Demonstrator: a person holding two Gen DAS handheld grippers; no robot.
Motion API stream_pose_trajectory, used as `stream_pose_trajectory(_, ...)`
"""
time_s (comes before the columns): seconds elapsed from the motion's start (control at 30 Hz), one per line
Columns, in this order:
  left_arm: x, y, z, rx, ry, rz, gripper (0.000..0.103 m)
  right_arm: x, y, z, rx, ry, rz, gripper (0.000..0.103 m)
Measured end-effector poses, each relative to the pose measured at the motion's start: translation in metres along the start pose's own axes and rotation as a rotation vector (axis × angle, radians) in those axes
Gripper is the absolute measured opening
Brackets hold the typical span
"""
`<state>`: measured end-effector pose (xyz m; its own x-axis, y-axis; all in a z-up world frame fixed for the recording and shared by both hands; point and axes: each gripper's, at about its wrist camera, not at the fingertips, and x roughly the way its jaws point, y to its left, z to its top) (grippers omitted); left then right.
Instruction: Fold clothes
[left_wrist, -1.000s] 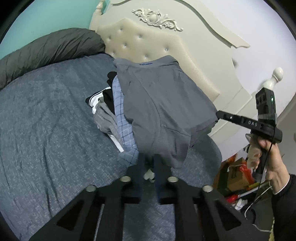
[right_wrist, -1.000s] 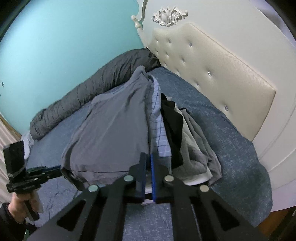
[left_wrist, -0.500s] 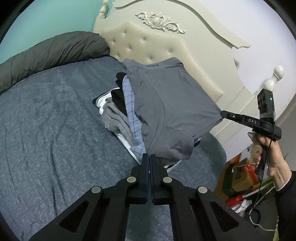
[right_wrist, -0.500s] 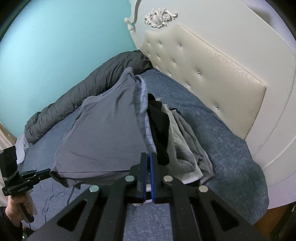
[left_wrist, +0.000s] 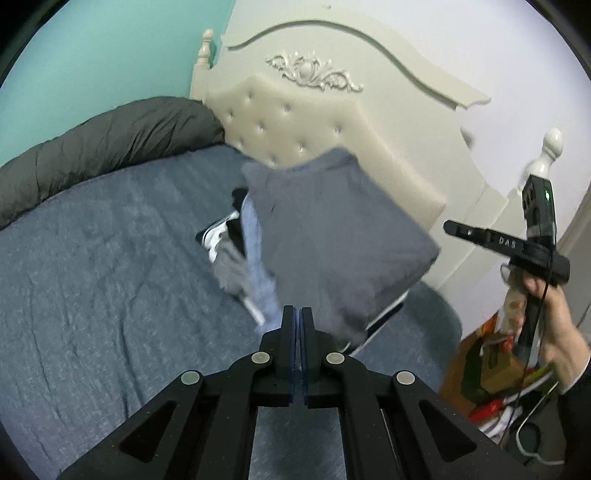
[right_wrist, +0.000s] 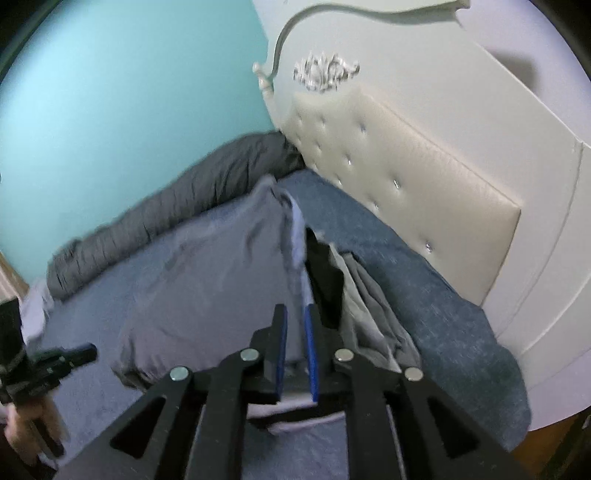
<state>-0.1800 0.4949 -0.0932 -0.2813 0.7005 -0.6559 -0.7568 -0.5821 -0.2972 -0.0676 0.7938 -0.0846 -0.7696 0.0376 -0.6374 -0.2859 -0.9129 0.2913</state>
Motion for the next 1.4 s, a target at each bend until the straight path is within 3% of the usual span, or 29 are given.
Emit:
stream_pose_trajectory(0.1,0.01,-0.011,0.011,0.012,-0.002,-0.008,0.021,0.001,0.008,0.007,0.003,-0.026,0.025,0.013)
stream_pose_trajectory(0.27,0.034,-0.017,0.015,0.019,0.033,-0.004,0.021,0.028,0.021,0.007,-0.054,0.035,0.025,0.013)
stream_pose_trajectory(0.4,0.042,-0.011,0.007,-0.003,0.062,0.008,0.021,0.042,0.005,0.0,-0.007,0.072,-0.019,0.013)
stream_pose_trajectory(0.6,0.036,-0.003,-0.001,-0.024,0.068,0.028,0.026,0.031,-0.017,-0.007,0.06,0.042,-0.053,0.013)
stream_pose_trajectory(0.67,0.031,-0.001,-0.004,-0.034,0.063,0.032,0.033,0.025,-0.018,-0.009,0.072,0.033,-0.058,0.013)
stream_pose_trajectory(0.9,0.008,-0.007,-0.01,-0.035,0.043,0.043,0.035,-0.009,-0.007,-0.02,0.081,-0.027,-0.036,0.013)
stream_pose_trajectory(1.03,-0.013,-0.017,-0.014,-0.017,0.023,0.052,0.042,-0.028,0.003,-0.029,0.083,-0.054,-0.033,0.023)
stream_pose_trajectory(1.27,-0.056,-0.036,-0.021,0.011,-0.018,0.058,0.045,-0.063,0.02,-0.045,0.092,-0.091,-0.035,0.025)
stream_pose_trajectory(1.33,-0.068,-0.043,-0.022,0.025,-0.031,0.059,0.048,-0.073,0.025,-0.049,0.099,-0.102,-0.027,0.038)
stream_pose_trajectory(1.4,-0.08,-0.051,-0.024,0.044,-0.046,0.068,0.051,-0.083,0.031,-0.053,0.106,-0.111,-0.017,0.041)
